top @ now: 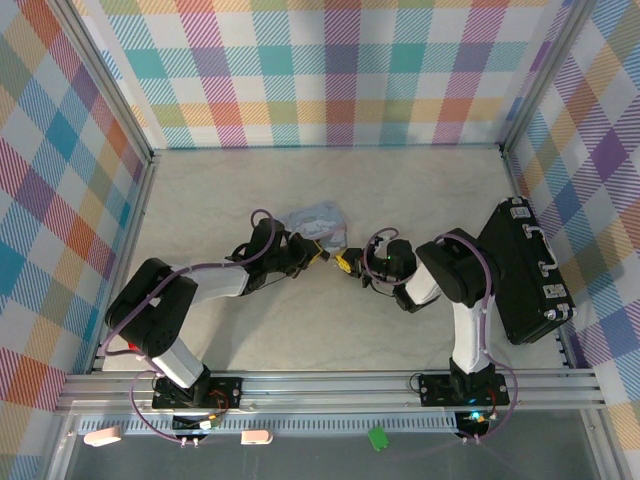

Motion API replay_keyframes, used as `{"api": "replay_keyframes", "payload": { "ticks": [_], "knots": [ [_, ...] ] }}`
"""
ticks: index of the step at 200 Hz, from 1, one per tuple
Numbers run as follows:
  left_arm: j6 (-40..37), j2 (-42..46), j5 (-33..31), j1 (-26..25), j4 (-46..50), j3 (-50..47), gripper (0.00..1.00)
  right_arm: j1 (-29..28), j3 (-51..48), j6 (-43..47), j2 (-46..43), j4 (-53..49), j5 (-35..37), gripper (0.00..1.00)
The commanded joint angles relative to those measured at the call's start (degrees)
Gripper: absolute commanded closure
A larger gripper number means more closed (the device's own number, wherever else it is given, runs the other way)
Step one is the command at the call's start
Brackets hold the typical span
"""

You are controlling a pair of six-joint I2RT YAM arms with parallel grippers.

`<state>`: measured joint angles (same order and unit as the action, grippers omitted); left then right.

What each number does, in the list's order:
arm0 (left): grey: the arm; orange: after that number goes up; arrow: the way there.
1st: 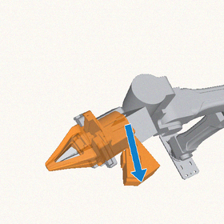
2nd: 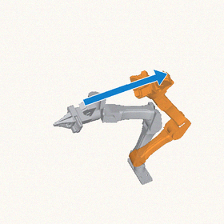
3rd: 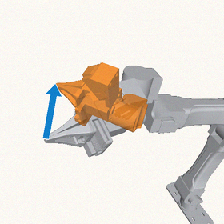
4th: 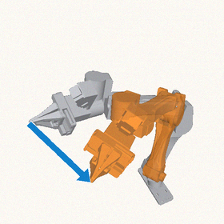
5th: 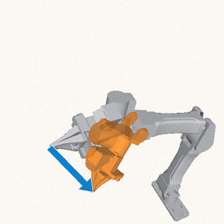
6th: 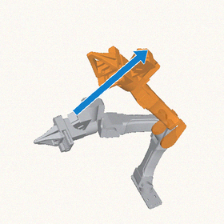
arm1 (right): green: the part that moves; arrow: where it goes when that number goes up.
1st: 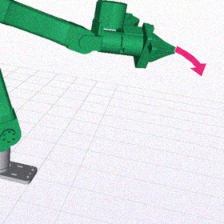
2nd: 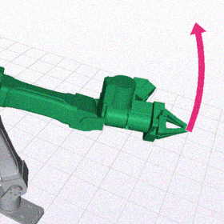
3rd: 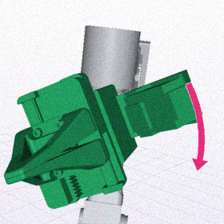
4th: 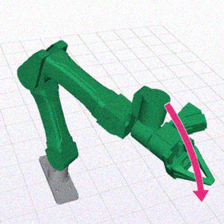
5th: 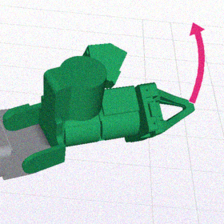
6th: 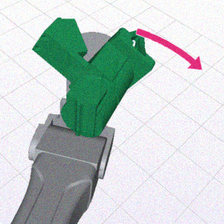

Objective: Unlock a padlock with a key

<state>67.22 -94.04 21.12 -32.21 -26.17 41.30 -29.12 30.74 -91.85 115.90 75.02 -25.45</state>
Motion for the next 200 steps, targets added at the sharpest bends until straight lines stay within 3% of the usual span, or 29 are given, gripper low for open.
{"api": "replay_keyframes", "payload": {
  "ticks": [1, 45, 101, 200],
  "knots": [
    [3.16, -0.65, 7.46, -3.73, -10.35, 1.16, 0.98, -4.02, 1.41, 1.49, -2.06, 5.59, -5.83, 1.0],
    [0.72, 1.31, 5.71, -3.74, -4.62, 0.04, 0.98, -4.31, 1.06, 2.0, -3.52, 5.66, -4.46, 1.0],
    [4.05, -0.77, 3.51, -3.61, -8.45, -0.44, 0.98, -9.16, -1.3, 2.99, -5.07, 5.66, 1.83, 1.0],
    [3.76, 0.76, 0.53, -3.65, -4.84, -1.49, 0.99, -12.16, -4.9, 5.28, -9.39, 5.57, 9.4, 1.0]
  ]
}}
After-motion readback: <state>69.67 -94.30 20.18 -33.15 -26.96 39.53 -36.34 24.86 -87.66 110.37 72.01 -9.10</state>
